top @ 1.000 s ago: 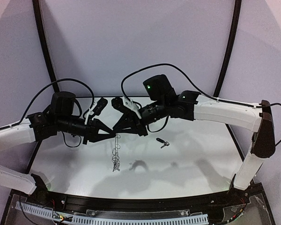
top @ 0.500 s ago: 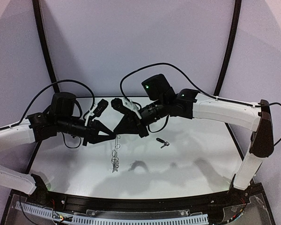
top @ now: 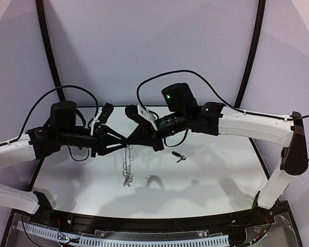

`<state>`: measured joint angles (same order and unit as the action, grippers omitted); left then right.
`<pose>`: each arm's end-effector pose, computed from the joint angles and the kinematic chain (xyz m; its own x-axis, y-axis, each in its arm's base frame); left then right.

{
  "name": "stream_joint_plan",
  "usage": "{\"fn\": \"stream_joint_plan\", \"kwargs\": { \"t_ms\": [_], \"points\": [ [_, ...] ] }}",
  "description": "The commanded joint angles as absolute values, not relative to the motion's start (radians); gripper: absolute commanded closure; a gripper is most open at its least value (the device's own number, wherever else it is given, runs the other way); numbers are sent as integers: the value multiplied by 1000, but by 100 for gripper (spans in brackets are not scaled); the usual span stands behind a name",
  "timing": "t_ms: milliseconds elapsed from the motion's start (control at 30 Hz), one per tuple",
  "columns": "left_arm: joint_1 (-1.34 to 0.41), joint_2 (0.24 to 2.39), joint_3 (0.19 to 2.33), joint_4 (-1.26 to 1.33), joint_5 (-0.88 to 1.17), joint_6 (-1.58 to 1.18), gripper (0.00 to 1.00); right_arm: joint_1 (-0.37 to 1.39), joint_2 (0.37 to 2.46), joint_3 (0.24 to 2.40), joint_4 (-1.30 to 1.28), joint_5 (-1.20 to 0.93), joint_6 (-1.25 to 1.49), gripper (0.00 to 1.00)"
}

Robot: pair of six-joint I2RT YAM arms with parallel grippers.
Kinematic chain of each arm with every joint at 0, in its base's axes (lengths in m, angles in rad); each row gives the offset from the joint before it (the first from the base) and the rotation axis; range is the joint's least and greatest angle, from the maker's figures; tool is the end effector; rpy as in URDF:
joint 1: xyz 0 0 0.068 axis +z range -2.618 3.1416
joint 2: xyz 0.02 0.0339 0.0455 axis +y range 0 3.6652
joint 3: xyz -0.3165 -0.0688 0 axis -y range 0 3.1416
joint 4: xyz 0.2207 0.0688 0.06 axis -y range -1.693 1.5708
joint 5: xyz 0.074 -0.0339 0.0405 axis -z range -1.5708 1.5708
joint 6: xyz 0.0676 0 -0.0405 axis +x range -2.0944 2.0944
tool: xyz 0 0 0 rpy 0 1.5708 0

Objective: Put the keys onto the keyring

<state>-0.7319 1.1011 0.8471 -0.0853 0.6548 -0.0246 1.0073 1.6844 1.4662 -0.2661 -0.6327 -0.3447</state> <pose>0.1405 -0.1815 0.3559 -0.2711 0.2173 -0.9377 0.9509 0.2117 -0.2258 0.1788 0.3579 0.3789 0.0908 -0.3665 -0.9260 -0.9888 -0.1440 -0.0399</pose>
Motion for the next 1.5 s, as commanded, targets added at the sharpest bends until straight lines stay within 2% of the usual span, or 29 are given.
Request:
{"fn": "stream_joint_plan", "kwargs": {
  "t_ms": [0,33,100,300,467,600,767,1467],
  "points": [
    [-730,1052,801,54,579,-52,65,1026,1612,1442,-144,-592,-268,100],
    [-730,1046,791,63,576,-58,57,1026,1610,1445,-145,-588,-262,100],
    [-730,1034,775,67,592,-61,51,1027,1610,1452,-149,-553,-248,100],
    [-730,987,705,105,555,-76,48,1025,1591,1425,-108,-540,-223,100],
    [-730,973,632,335,570,-160,54,1026,1588,1410,-82,-542,-183,100],
    [-729,992,629,375,563,-161,59,1027,1579,1398,-37,-554,-150,100],
    [-730,1041,660,381,594,-157,72,1028,1568,1384,7,-550,-114,100],
    [-730,1053,637,519,613,-193,73,1027,1546,1334,116,-538,-34,100]
  ]
}}
